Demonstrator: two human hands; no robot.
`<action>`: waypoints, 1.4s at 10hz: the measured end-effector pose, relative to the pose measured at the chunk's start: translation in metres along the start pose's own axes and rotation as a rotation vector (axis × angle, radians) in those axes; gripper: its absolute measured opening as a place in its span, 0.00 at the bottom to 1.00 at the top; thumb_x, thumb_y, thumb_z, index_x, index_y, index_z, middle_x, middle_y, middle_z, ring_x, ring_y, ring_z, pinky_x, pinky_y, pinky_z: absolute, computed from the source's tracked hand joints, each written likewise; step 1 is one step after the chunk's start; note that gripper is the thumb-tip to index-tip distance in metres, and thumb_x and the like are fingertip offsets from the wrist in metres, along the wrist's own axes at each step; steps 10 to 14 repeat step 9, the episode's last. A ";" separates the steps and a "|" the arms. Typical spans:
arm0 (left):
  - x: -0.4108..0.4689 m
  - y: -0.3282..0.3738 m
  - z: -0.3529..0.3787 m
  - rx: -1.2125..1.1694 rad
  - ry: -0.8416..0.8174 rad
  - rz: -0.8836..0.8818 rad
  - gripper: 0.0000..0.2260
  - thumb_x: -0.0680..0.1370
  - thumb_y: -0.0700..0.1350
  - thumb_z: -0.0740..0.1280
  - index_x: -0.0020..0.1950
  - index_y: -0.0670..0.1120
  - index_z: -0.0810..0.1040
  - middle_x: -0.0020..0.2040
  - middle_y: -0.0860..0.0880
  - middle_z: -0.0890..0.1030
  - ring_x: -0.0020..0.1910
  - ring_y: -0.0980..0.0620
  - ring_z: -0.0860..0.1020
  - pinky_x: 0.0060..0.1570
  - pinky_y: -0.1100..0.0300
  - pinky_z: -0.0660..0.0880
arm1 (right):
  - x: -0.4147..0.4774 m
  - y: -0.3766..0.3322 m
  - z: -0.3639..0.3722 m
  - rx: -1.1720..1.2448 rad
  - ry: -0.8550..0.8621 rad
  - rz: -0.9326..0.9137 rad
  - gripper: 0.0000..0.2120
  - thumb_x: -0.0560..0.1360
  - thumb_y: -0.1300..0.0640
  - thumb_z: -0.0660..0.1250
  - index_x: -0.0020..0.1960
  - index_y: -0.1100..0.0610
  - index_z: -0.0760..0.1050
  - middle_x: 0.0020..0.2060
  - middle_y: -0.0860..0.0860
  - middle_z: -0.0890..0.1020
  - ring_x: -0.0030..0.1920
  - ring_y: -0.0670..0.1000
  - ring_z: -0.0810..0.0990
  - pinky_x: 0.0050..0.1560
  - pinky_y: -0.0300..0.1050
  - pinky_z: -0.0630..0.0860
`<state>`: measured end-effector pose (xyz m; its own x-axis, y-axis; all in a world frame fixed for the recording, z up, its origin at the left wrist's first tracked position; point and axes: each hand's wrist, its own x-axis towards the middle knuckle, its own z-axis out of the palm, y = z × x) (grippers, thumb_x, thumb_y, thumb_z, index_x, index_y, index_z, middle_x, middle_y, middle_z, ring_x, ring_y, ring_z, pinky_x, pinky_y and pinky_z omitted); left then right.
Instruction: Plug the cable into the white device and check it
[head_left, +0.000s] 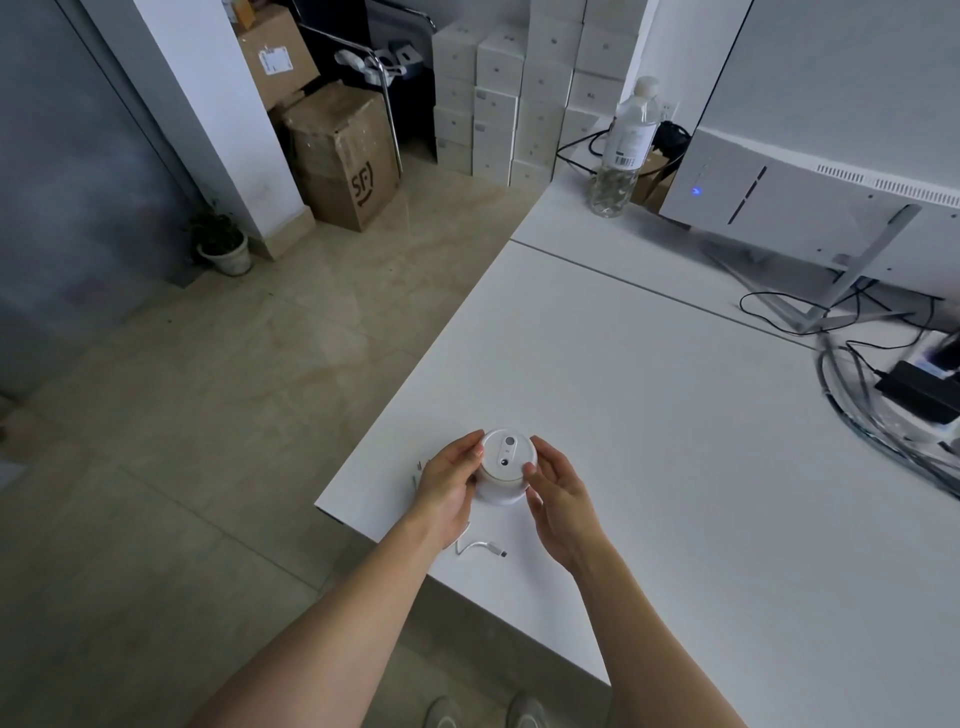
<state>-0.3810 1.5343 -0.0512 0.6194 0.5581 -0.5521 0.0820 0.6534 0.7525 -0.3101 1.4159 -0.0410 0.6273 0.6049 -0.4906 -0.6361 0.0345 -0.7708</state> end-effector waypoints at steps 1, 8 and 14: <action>0.001 -0.001 0.000 0.002 -0.012 0.005 0.14 0.78 0.37 0.62 0.63 0.39 0.74 0.57 0.42 0.79 0.59 0.45 0.76 0.62 0.56 0.72 | 0.000 0.001 -0.001 0.001 -0.001 0.001 0.15 0.77 0.66 0.61 0.61 0.55 0.71 0.50 0.45 0.82 0.49 0.41 0.81 0.46 0.36 0.73; -0.011 0.019 0.005 0.088 -0.025 0.062 0.16 0.78 0.37 0.62 0.66 0.41 0.72 0.66 0.43 0.74 0.63 0.49 0.73 0.67 0.57 0.66 | -0.005 -0.015 0.004 -0.061 0.050 -0.036 0.20 0.77 0.63 0.63 0.68 0.55 0.69 0.61 0.47 0.75 0.64 0.48 0.71 0.63 0.41 0.64; -0.016 0.029 0.008 0.063 -0.031 0.074 0.16 0.78 0.37 0.62 0.66 0.41 0.72 0.68 0.42 0.74 0.62 0.51 0.73 0.64 0.59 0.66 | -0.011 -0.021 0.003 -0.089 0.045 -0.059 0.19 0.77 0.60 0.64 0.66 0.50 0.70 0.65 0.47 0.73 0.67 0.47 0.69 0.65 0.42 0.62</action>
